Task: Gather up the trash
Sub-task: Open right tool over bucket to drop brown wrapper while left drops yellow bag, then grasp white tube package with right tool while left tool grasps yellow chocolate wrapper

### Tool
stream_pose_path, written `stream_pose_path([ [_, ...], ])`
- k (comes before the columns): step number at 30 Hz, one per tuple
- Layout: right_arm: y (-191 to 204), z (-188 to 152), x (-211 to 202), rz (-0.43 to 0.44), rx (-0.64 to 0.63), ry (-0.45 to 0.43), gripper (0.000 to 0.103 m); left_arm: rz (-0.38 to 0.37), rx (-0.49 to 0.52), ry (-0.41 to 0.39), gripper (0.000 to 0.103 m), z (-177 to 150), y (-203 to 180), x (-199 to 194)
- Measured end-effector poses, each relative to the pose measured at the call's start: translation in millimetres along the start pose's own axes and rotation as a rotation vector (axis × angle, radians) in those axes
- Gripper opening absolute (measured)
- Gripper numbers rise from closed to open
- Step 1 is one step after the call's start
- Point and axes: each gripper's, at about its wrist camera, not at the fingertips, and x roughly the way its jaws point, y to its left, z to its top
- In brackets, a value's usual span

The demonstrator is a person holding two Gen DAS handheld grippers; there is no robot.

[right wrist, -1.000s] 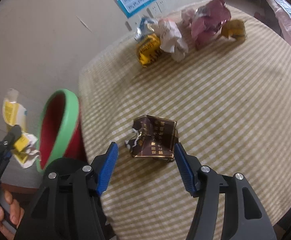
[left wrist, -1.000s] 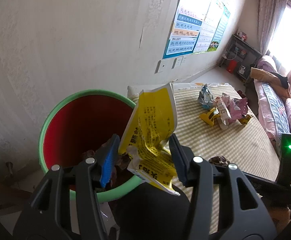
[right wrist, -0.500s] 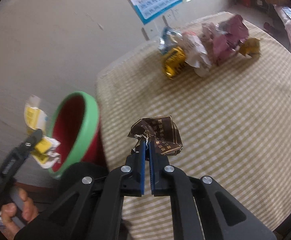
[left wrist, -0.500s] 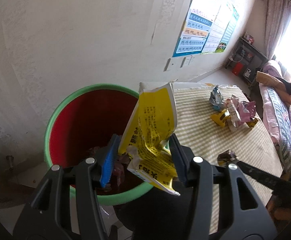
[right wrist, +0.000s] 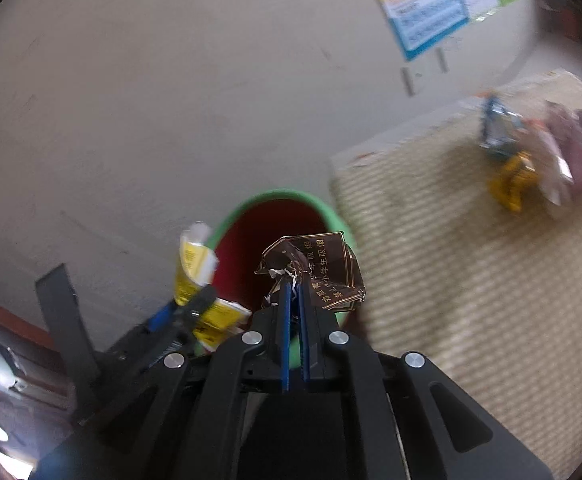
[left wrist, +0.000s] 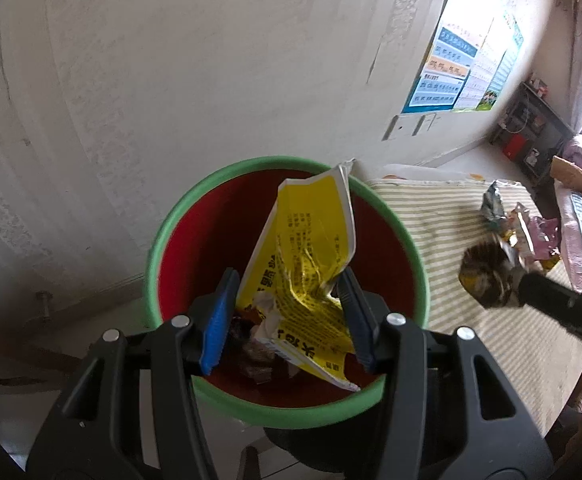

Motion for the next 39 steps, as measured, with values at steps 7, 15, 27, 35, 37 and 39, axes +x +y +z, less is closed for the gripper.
stream_pose_path([
  [7,12.2,10.5,15.3,0.075,-0.006,0.035,0.016,0.020,-0.011,0.031,0.055,0.5,8.2,6.9],
  [15,-44.6,14.8,-16.5,-0.068,0.069,-0.073,0.036,0.008,-0.027,0.058,0.066,-5.6,8.7,14.6],
  [27,-199.8,94.0,-12.0,-0.468,0.263,-0.069,0.036,-0.010,0.026,0.017,0.066,-4.9,-14.6,7.6],
  [35,-220.3,92.3,0.5,-0.437,0.280,-0.049,0.027,-0.026,0.099,0.021,0.066,-2.4,-41.9,8.3],
  [37,-214.9,79.3,-18.3,-0.372,0.283,-0.085,0.027,-0.047,0.119,0.030,0.066,-2.1,-53.5,11.6],
  [39,-211.3,60.9,-40.0,-0.336,0.284,-0.117,0.027,-0.077,0.163,0.039,0.066,-0.9,-72.5,15.2],
])
